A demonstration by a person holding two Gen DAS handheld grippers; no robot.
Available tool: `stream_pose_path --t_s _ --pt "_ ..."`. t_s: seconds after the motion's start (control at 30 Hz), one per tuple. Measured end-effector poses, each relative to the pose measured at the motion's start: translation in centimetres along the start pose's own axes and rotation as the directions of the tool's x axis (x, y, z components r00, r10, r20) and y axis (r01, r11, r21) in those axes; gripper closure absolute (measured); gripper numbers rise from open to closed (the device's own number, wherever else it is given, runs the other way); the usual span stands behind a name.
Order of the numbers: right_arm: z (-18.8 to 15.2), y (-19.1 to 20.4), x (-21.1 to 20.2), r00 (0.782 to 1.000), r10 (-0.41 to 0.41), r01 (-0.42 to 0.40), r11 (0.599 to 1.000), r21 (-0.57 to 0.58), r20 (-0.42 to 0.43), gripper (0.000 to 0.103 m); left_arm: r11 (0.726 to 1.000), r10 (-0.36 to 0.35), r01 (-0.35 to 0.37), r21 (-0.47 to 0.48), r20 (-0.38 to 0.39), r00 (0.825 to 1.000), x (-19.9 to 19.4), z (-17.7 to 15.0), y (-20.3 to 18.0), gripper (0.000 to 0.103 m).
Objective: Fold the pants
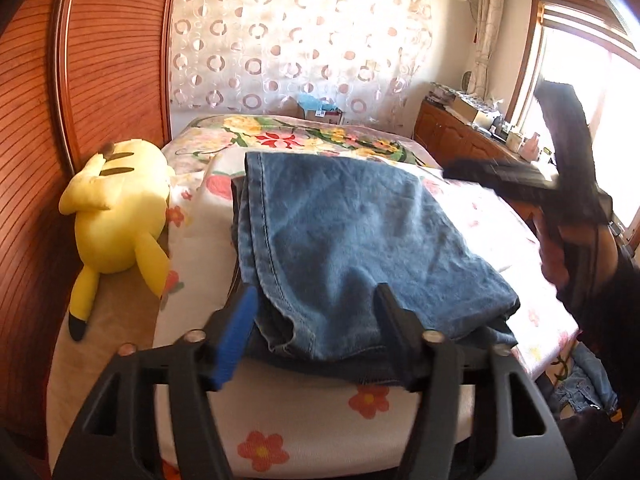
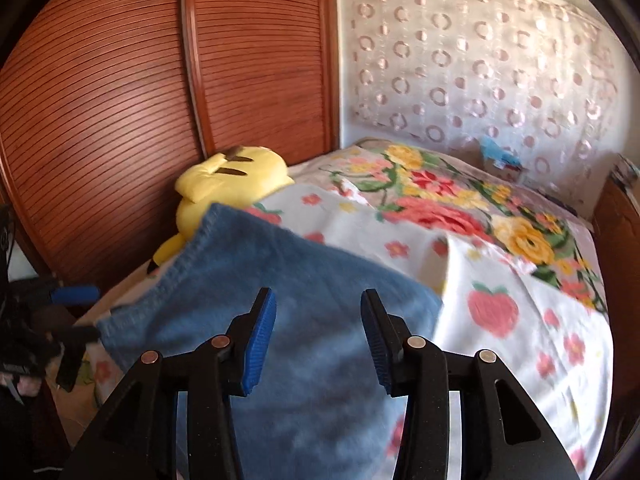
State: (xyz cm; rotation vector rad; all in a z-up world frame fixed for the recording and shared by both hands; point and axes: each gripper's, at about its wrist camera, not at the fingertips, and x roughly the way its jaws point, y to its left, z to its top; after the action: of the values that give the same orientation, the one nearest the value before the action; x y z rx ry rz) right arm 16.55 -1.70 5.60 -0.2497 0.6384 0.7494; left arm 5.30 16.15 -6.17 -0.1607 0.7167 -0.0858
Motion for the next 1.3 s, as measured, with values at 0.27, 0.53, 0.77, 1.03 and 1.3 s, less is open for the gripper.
stream_pose_path --t_s 0.27,0.53,0.77,1.03,1.3 --pt "-4.3 0.8 -4.0 0.999 -0.036 0.037 0.996 0.083 -0.022 0.050 0.999 -0.010 0.010 0.042 0.010 1.000 1.3 1.0 -3.0 0.027" --pt "-6.4 1.6 -6.3 0.999 -0.022 0.029 0.985 0.169 -0.045 0.049 0.995 -0.036 0.040 0.097 -0.039 0.999 3.7 0.3 -6.7 0.027" --pt "-7.9 1.6 -6.5 0.998 -0.009 0.020 0.981 0.191 -0.058 0.049 0.992 -0.003 0.014 0.124 -0.091 0.996 5.6 -1.1 -7.6 0.027" --pt "-8.6 1.5 -5.6 0.997 -0.013 0.028 0.981 0.193 -0.077 0.049 0.993 0.017 -0.002 0.122 -0.121 0.993 6.8 -2.2 -7.3 0.027" --pt "-9.2 1.8 -4.7 0.994 -0.013 0.034 0.981 0.189 -0.113 0.049 0.991 0.033 -0.016 0.129 -0.136 0.990 7.4 -3.3 -6.8 0.027"
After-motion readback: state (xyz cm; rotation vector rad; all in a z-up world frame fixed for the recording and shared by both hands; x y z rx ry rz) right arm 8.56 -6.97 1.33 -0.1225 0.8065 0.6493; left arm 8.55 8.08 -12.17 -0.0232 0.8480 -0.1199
